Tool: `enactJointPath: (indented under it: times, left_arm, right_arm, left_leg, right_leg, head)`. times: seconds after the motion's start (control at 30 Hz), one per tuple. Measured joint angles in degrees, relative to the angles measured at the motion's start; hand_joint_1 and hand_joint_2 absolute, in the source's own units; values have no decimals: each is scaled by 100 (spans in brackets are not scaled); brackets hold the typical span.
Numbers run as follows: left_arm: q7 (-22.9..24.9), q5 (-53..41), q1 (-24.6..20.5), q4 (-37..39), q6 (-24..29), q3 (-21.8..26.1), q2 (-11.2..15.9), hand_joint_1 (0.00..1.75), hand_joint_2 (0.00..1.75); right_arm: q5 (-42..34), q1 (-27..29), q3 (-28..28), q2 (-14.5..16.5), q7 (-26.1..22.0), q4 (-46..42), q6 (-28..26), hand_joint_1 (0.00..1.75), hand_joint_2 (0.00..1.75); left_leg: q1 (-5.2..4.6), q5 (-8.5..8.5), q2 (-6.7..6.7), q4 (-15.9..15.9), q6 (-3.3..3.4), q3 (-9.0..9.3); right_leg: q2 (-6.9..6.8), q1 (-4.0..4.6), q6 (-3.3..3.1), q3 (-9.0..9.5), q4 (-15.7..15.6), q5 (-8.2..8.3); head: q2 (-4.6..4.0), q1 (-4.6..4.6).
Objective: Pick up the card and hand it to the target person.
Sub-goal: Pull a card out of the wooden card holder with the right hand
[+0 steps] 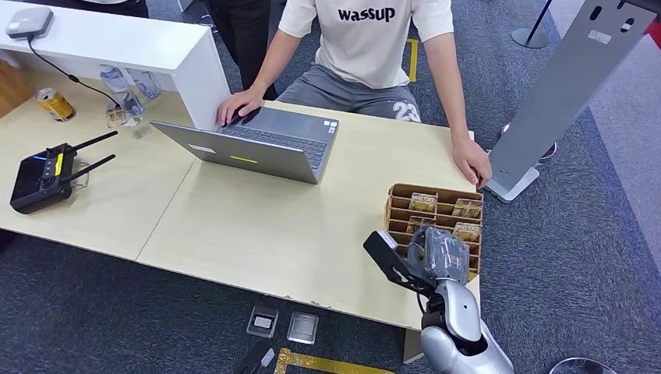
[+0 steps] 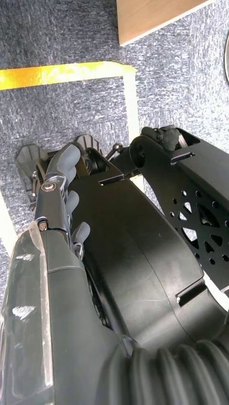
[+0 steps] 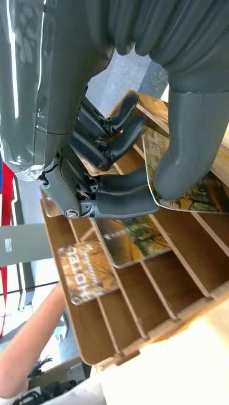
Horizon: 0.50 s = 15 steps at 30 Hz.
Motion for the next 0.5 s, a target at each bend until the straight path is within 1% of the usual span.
enactJointPath:
  times: [0.1,0.23,0.37,0.5]
  left_arm:
    - [-2,20,2,0,-13,0,0,0,175]
    - [-19,73,9,0,-31,1,2,0,175]
    - [-22,108,11,0,-38,3,2,0,175]
    - [-22,140,10,0,-38,6,1,0,175]
  right_arm:
    - [-81,5,-26,-163,226,-519,287,171,175]
    - [-246,1,-121,-412,432,-1479,753,171,175]
    - [-450,-11,-191,-639,483,-2559,1101,171,175]
    - [-574,-18,-194,-726,450,-3157,1214,171,175]
  left_leg:
    - [0,0,0,1,0,-1]
    - [0,0,1,1,0,0]
    - [0,0,1,1,0,1]
    - [0,0,2,1,0,1]
  right_leg:
    - [0,0,0,-1,0,0]
    - [0,0,0,-1,0,0]
    - [0,0,0,-1,0,0]
    - [1,0,0,0,1,0]
  head:
    - [0,0]
    - [0,1]
    - [0,1]
    - [0,1]
